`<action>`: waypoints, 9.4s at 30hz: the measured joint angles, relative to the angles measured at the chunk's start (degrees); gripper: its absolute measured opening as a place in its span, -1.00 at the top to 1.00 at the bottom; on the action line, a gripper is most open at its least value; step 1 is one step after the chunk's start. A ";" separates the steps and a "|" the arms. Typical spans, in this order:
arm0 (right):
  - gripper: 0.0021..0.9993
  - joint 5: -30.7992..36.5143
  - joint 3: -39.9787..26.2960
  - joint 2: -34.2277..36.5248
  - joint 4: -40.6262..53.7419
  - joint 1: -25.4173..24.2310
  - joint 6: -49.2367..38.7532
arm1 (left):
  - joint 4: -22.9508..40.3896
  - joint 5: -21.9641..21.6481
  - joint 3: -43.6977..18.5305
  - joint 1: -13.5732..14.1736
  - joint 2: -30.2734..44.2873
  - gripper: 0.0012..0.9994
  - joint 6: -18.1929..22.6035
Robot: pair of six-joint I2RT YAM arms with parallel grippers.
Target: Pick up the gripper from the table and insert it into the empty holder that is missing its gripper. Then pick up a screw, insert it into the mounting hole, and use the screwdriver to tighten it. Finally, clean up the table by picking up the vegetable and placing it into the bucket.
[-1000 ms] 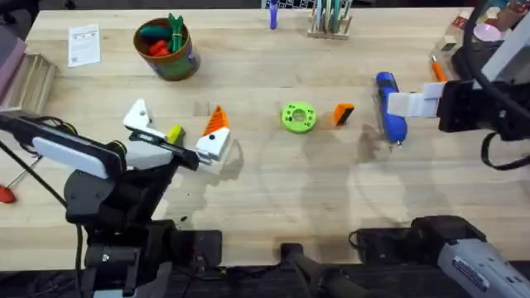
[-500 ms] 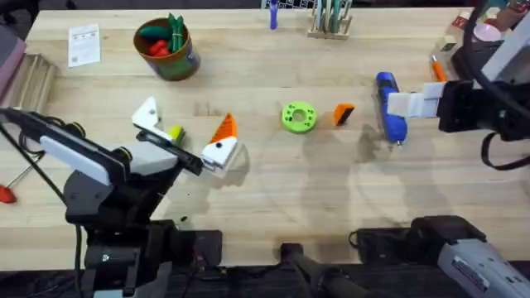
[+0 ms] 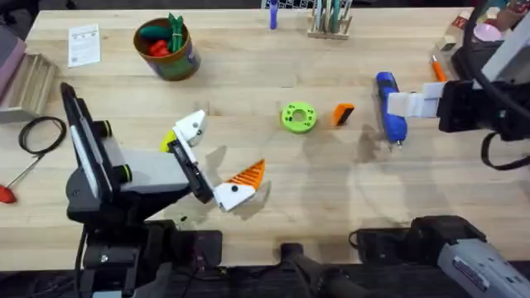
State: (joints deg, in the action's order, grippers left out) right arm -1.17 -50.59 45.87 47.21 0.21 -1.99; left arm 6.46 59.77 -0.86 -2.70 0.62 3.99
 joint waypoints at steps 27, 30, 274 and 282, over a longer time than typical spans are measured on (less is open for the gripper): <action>-0.99 0.00 0.00 0.00 0.01 0.00 -0.01 | 0.74 5.18 0.00 0.00 0.00 -0.97 -1.29; -0.99 0.00 0.00 0.00 0.01 0.00 -0.01 | 0.74 5.18 0.00 0.00 0.00 -0.97 -1.29; 0.99 -81.34 15.41 33.48 -70.10 14.73 51.77 | 0.74 5.21 0.00 0.00 0.00 -0.97 -1.46; 0.99 -84.41 15.41 38.37 -75.89 14.73 54.56 | 0.74 5.20 0.00 0.00 0.00 -0.97 -1.46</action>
State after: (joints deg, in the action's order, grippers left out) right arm -85.58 -35.18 84.23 -28.68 14.94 52.57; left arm 7.20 64.97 -0.86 -2.70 0.62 2.52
